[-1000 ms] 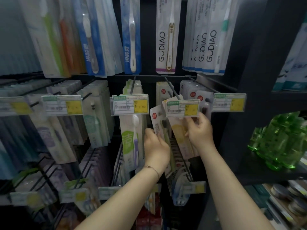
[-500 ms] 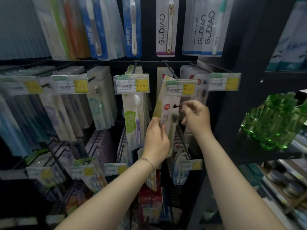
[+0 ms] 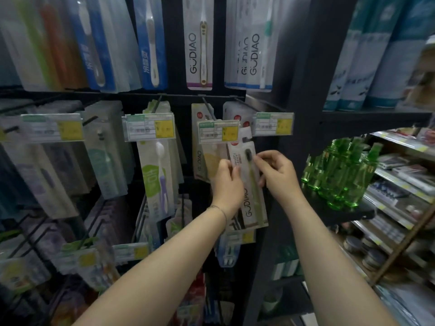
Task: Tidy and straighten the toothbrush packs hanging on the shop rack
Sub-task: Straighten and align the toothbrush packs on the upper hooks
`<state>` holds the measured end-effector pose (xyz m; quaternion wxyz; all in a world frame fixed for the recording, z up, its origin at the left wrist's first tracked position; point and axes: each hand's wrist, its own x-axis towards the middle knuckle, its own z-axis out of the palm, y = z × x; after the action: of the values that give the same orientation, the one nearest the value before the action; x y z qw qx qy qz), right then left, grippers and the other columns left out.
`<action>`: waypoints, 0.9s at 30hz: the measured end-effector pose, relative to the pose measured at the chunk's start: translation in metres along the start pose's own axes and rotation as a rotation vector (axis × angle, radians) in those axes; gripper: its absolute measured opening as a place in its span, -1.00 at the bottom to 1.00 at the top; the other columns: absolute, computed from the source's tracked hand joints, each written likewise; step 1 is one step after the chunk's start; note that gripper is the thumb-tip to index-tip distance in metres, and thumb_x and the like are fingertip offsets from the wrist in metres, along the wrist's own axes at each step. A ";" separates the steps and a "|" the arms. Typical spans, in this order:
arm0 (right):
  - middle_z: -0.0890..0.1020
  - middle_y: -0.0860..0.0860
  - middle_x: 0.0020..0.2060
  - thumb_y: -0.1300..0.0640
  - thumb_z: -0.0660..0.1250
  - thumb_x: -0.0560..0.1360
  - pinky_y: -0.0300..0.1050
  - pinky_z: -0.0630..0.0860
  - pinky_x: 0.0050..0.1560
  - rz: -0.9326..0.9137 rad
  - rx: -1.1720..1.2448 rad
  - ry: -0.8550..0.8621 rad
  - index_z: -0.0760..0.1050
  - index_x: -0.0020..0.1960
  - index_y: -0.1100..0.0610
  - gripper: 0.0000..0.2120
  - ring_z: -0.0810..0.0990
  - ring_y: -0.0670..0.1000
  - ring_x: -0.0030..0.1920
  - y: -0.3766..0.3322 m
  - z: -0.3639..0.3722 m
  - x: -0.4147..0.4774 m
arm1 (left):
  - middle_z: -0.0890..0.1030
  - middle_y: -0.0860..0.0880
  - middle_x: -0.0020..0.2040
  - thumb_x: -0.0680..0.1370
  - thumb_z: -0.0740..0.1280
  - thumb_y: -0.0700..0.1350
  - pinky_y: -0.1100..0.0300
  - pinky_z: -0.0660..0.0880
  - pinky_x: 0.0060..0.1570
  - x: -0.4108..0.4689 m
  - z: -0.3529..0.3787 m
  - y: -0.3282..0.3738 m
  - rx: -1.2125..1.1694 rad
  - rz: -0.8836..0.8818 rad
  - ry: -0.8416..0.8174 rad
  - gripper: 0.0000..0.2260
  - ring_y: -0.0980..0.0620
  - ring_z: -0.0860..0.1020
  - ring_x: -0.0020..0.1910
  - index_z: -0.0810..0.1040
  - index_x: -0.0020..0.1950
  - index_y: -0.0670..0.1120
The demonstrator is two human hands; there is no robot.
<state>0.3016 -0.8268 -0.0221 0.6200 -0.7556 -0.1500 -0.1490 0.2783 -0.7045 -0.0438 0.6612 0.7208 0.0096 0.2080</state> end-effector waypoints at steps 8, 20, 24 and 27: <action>0.60 -0.13 -0.04 -0.11 0.43 0.48 -0.35 0.49 -0.18 -0.048 -0.164 0.090 0.48 0.19 -0.02 -0.65 0.59 -0.19 -0.06 -0.013 0.005 0.003 | 0.56 0.05 -0.13 0.68 0.18 -0.12 0.39 0.48 -0.27 0.019 0.011 0.012 0.029 0.140 0.007 -0.88 0.27 0.52 -0.25 0.47 0.00 -0.09; 0.62 0.04 0.06 -0.03 0.28 0.58 -0.07 0.59 0.00 -0.001 -0.402 0.215 0.46 0.24 0.12 -0.69 0.62 0.04 0.05 -0.009 0.016 0.013 | 0.53 0.11 -0.24 0.65 0.26 -0.14 0.50 0.37 -0.32 0.034 0.015 0.009 0.280 0.241 0.005 -0.85 0.29 0.48 -0.28 0.50 -0.13 -0.05; 0.55 -0.04 -0.03 0.02 0.32 0.55 -0.22 0.42 -0.22 -0.189 -0.497 0.347 0.45 0.15 0.10 -0.77 0.52 -0.06 -0.12 -0.003 0.019 -0.010 | 0.59 0.02 0.08 0.64 0.26 -0.03 0.27 0.52 0.06 0.028 0.008 -0.001 0.322 0.294 -0.024 -0.81 0.14 0.56 0.05 0.51 0.22 -0.04; 0.57 -0.08 -0.14 0.11 0.30 0.56 -0.21 0.47 -0.24 -0.306 -0.429 0.218 0.49 0.07 0.07 -0.90 0.55 -0.09 -0.20 0.001 0.022 -0.015 | 0.51 0.03 0.04 0.64 0.25 -0.08 0.20 0.52 0.04 0.023 -0.007 -0.008 0.312 0.354 0.080 -0.89 0.11 0.53 0.03 0.47 0.14 -0.04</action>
<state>0.2890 -0.8054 -0.0329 0.4287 -0.8176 -0.1599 -0.3494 0.2997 -0.6902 -0.0443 0.4943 0.7957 -0.0587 0.3449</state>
